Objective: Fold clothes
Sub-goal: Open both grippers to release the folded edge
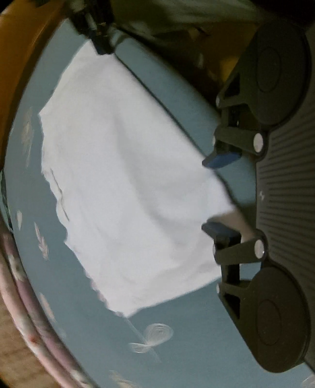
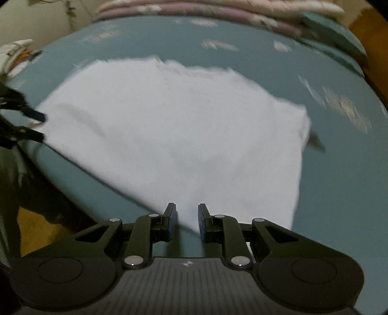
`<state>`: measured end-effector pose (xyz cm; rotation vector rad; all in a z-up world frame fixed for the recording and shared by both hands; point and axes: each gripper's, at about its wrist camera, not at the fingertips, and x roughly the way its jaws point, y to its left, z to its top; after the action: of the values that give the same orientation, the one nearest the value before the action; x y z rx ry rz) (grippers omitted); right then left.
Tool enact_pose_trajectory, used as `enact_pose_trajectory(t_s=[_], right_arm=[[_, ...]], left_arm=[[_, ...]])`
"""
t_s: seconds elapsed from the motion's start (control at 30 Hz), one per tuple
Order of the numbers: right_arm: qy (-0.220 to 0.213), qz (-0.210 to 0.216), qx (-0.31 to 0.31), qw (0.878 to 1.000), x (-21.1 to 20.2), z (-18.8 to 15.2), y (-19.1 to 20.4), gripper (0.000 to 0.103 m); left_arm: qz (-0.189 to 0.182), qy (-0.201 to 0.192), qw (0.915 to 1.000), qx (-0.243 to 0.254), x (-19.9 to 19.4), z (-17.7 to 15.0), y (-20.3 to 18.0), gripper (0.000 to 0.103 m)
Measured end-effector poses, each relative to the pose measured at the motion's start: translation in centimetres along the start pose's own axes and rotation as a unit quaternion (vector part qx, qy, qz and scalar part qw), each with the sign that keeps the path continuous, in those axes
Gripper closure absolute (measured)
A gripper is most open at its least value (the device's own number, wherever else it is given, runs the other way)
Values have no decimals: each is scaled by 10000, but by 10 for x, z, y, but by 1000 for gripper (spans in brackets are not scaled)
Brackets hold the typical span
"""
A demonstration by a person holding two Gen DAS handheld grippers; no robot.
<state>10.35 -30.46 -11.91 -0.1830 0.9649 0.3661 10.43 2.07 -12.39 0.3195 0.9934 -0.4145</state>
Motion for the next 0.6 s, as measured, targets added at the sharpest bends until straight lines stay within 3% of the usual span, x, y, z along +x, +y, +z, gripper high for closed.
enact_pose_trajectory(t_s=[0.13,0.23,0.3,0.5,0.6], right_arm=[[-209,-118,142,9996,-19,-3,-7,79],[-588,-148,546,9967,-30,3,-16,75],[-734,-215,870,9933,-27,7,-23,71],[-423,-478,1761,9823,-1,-13,-47,67],[-535,-431,2055,9762,-15,-23,-52,67]], left_arm=[[228,-97,9997,-42,-20,4,4,42],[31,-483,9983,-309,-33,22,8,28],[-88,-706,9965,-429,-35,39,4,27],[-301,-1034,9931,-456,-17,77,-16,17],[-352,-964,9934,-505,1,86,-20,17]])
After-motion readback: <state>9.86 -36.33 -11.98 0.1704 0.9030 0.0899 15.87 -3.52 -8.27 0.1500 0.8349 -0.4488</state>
